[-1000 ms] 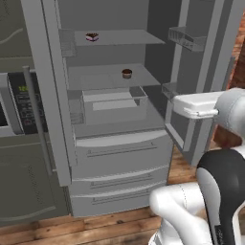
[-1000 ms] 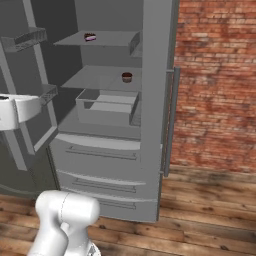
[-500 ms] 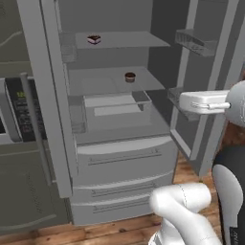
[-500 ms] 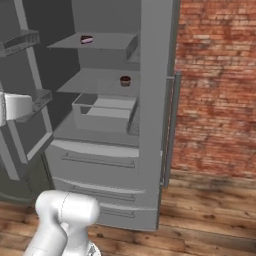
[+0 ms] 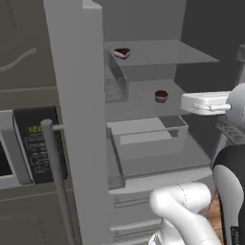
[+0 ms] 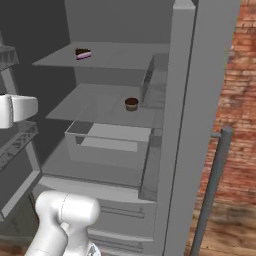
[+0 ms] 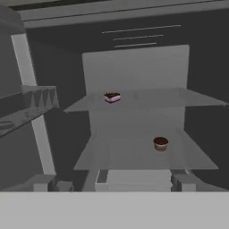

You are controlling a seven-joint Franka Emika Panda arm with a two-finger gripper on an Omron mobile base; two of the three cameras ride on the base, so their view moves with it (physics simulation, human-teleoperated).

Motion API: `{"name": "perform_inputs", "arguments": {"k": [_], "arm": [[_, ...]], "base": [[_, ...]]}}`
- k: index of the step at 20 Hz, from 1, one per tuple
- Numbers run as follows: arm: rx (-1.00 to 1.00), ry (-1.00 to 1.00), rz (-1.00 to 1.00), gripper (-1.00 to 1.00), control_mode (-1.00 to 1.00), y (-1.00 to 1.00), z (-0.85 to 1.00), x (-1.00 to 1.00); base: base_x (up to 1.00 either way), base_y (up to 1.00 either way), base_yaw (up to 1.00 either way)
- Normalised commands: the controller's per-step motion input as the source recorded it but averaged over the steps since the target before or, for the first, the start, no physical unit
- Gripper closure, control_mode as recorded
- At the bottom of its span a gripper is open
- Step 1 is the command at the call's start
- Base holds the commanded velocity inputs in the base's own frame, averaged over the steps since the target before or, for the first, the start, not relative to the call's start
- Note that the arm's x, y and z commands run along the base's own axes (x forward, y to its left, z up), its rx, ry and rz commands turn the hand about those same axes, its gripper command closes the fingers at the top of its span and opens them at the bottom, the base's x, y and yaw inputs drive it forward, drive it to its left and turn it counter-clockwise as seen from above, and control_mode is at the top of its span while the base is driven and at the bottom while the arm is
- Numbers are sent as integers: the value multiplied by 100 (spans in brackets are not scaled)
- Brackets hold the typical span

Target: Take the cake and cupcake from the fridge and place them on the empty tray on the dining counter.

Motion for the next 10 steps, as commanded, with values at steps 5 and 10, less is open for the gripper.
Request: {"name": "perform_inputs", "arguments": {"k": [5,10], "arm": [[0,0,0,-100,100,0,0,0],[0,0,0,-100,100,0,0,0]], "base": [[90,-3,3],[34,-63,3]]}}
